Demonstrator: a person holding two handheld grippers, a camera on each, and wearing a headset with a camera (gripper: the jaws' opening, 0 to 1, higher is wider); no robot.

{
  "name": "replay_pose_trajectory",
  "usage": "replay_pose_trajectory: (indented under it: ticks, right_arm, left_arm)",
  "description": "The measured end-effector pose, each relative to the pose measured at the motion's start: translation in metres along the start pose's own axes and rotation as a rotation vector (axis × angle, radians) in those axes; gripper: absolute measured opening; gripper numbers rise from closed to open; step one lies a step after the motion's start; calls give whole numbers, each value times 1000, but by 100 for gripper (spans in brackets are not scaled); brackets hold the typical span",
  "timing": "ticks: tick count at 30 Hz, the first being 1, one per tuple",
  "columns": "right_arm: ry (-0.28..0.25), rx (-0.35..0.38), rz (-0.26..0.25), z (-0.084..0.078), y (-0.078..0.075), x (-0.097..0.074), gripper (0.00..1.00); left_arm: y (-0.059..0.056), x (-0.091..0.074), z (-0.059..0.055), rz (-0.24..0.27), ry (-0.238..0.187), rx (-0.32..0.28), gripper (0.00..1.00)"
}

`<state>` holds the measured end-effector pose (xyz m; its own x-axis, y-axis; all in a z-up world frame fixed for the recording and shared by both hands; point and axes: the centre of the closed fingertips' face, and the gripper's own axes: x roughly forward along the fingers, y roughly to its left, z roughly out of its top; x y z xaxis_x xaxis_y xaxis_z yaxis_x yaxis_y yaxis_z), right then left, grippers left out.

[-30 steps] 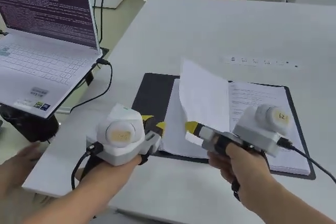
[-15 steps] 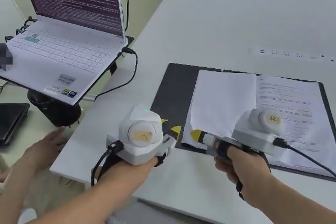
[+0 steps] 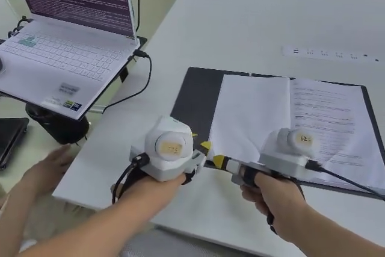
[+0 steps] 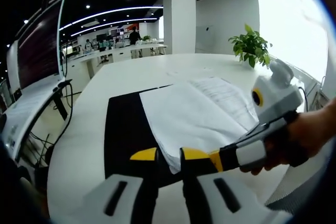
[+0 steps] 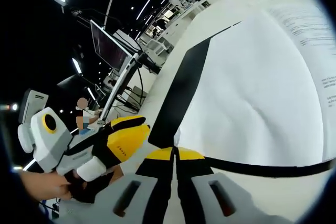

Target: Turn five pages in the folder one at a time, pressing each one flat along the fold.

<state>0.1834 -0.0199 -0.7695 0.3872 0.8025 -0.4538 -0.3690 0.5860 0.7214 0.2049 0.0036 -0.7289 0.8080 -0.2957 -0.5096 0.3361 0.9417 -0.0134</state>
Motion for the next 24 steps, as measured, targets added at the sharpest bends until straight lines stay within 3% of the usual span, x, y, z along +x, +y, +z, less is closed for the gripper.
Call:
replay_pose_trajectory:
  ticks: [5, 13, 20, 24]
  right_arm:
    - [-39, 18, -16, 10, -12, -19, 0]
    - [-127, 74, -63, 36, -45, -57, 0]
    - [-169, 103, -93, 50, -67, -80, 0]
    - [-181, 124, -97, 56, -77, -86, 0]
  left_arm:
    - [-15, 15, -4, -32, 21, 21, 14]
    - [-35, 39, -23, -66, 85, 68, 13]
    - [-32, 44, -45, -27, 147, 89, 13]
    - [-31, 42, -45, -11, 114, 64, 13]
